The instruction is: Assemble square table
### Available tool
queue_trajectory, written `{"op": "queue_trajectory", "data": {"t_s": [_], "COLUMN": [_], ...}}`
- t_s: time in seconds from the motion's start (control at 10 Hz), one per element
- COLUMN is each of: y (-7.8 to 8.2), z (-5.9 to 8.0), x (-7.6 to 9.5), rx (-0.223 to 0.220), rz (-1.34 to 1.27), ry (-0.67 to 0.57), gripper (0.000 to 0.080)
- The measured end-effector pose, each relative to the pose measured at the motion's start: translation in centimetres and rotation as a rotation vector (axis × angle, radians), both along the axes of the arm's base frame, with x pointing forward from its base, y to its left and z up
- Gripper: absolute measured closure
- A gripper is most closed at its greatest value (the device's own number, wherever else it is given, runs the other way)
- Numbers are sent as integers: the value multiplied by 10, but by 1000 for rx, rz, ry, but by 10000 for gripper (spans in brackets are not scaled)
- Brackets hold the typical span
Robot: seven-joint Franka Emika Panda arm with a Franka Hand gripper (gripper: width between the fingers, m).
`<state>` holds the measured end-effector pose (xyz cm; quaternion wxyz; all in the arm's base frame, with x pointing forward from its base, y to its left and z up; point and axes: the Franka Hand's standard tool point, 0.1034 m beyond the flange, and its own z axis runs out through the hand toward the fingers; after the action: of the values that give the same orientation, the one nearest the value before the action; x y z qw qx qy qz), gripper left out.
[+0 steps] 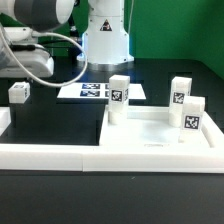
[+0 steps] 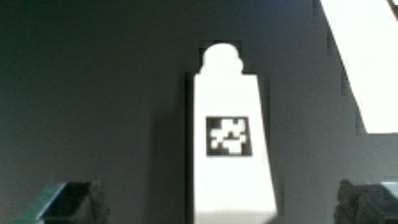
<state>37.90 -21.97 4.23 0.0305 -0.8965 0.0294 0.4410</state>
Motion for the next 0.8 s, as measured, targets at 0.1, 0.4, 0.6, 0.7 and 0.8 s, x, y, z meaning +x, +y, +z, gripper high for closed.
{"op": "queue_trajectory", "data": {"t_s": [0.1, 0.4, 0.6, 0.7, 0.8], "y": [-1, 6, 6, 6, 6], "z": [-3, -16, -19, -19, -19], "x": [-9, -18, -19, -19, -19], "rx": [-4, -24, -25, -25, -25], "rz": [-28, -40, -34, -35, -35], "ry": [63, 94, 89, 89, 89], "gripper": [150, 150, 150, 150, 150]}}
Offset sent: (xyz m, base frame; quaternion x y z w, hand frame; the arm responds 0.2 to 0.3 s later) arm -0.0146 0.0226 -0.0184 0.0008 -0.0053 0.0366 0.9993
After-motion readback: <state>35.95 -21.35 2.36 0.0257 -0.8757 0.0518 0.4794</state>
